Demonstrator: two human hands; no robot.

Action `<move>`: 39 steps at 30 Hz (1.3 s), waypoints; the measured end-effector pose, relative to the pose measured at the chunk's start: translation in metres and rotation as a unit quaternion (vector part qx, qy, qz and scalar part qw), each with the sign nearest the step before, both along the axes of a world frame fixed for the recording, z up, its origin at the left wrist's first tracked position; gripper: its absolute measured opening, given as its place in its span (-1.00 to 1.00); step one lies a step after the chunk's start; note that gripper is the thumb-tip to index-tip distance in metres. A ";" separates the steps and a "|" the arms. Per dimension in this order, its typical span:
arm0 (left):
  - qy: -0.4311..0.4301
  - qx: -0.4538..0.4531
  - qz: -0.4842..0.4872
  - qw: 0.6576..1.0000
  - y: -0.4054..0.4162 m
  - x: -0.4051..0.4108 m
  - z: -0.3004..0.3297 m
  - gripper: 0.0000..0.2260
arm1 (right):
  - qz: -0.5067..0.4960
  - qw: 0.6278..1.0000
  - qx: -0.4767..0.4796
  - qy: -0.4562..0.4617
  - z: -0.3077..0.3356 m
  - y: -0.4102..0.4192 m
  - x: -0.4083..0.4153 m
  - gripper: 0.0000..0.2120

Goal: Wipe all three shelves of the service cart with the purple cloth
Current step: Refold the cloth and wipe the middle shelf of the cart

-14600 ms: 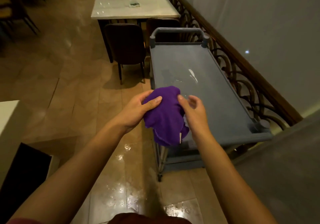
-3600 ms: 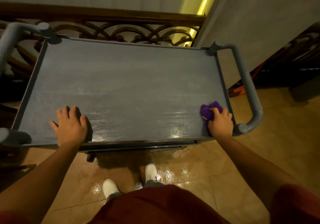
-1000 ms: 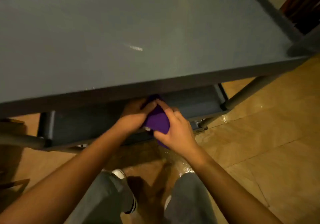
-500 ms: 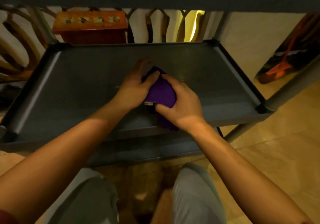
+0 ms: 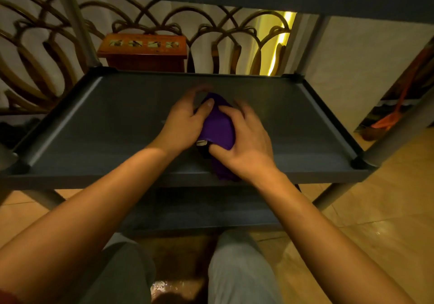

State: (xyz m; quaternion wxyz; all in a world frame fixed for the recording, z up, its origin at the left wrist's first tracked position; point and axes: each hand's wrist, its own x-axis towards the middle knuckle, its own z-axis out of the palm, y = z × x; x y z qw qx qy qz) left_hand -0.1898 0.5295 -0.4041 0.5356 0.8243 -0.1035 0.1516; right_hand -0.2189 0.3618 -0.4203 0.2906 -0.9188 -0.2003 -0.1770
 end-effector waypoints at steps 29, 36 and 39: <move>0.142 0.401 0.200 0.883 0.182 0.004 -0.059 -0.14 | -0.125 0.964 0.194 0.135 0.003 -0.035 0.125 -0.69; 0.162 0.369 0.242 0.883 0.185 0.006 -0.073 -0.17 | -0.141 0.970 0.165 0.113 -0.007 -0.043 0.146 -0.69; 0.208 0.384 0.223 0.872 0.202 0.013 -0.069 -0.14 | -0.195 0.962 0.141 0.128 0.000 -0.086 0.169 -0.69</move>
